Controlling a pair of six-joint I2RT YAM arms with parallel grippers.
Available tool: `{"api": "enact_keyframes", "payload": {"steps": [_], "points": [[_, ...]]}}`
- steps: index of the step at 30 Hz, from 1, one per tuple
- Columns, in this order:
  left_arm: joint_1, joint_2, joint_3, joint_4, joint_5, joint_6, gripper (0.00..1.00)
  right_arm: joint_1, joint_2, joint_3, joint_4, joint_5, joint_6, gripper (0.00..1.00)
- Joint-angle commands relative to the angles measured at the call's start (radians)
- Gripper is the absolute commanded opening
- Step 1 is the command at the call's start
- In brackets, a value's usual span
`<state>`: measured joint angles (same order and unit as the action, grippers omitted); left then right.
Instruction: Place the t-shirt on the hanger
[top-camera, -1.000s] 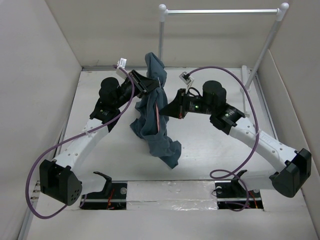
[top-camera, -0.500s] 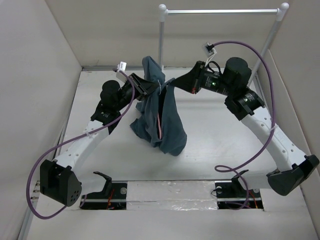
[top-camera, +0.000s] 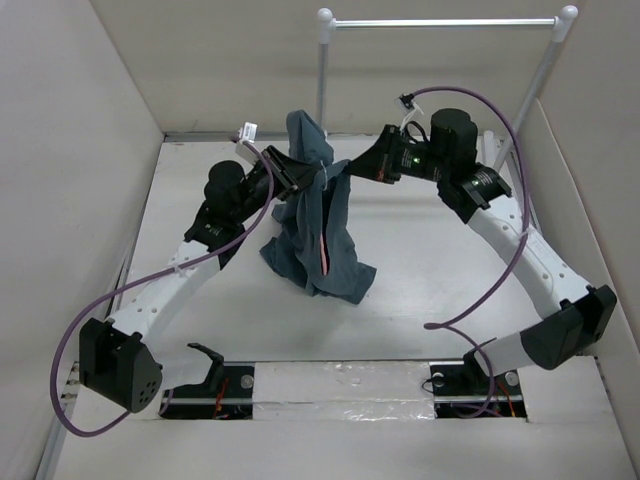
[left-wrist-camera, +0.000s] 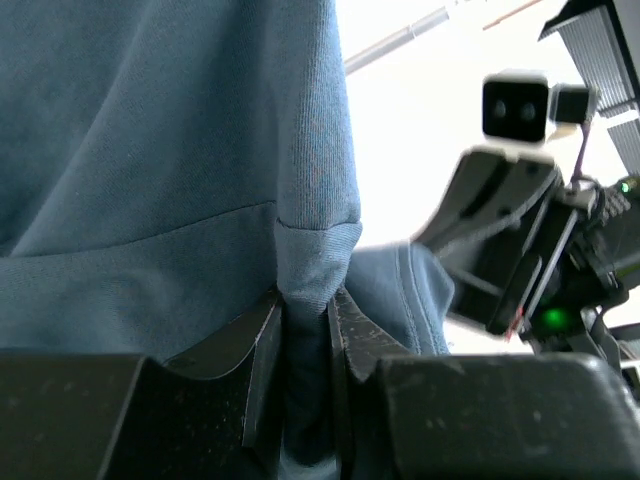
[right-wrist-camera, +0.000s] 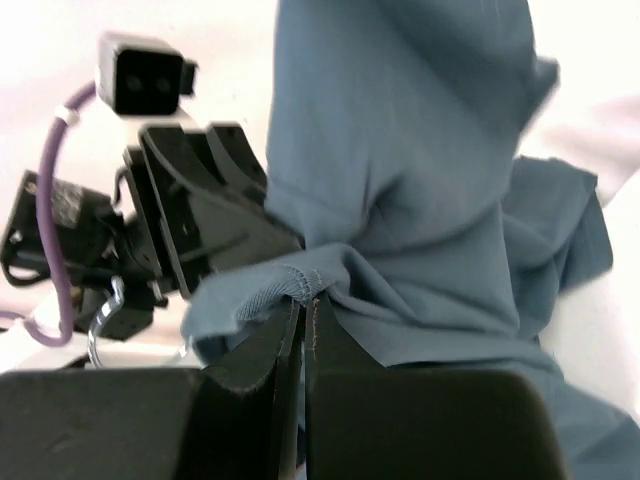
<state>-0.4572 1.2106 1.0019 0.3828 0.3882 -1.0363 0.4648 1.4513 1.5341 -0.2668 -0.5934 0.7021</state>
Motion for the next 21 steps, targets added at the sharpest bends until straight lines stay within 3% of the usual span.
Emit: {"api": "enact_keyframes", "payload": {"steps": [1, 6, 11, 17, 21], "points": [[0.017, -0.039, 0.101, 0.073, -0.031, 0.039, 0.0, -0.002, -0.083, -0.005, -0.058, -0.035, -0.065, 0.0], [0.028, -0.042, 0.196, 0.01, -0.135, 0.148, 0.0, 0.017, -0.176, 0.015, -0.199, -0.111, -0.139, 0.0], [0.028, -0.022, 0.241, 0.047, -0.187, 0.18, 0.0, 0.05, -0.172, 0.148, -0.357, -0.137, -0.182, 0.0], [0.028, 0.024, 0.279, 0.126, -0.229, 0.19, 0.0, 0.06, -0.103, 0.395, -0.408, -0.236, -0.155, 0.0], [0.037, 0.056, 0.305, 0.175, -0.258, 0.19, 0.0, 0.07, -0.049, 0.497, -0.353, -0.33, -0.052, 0.0]]}}
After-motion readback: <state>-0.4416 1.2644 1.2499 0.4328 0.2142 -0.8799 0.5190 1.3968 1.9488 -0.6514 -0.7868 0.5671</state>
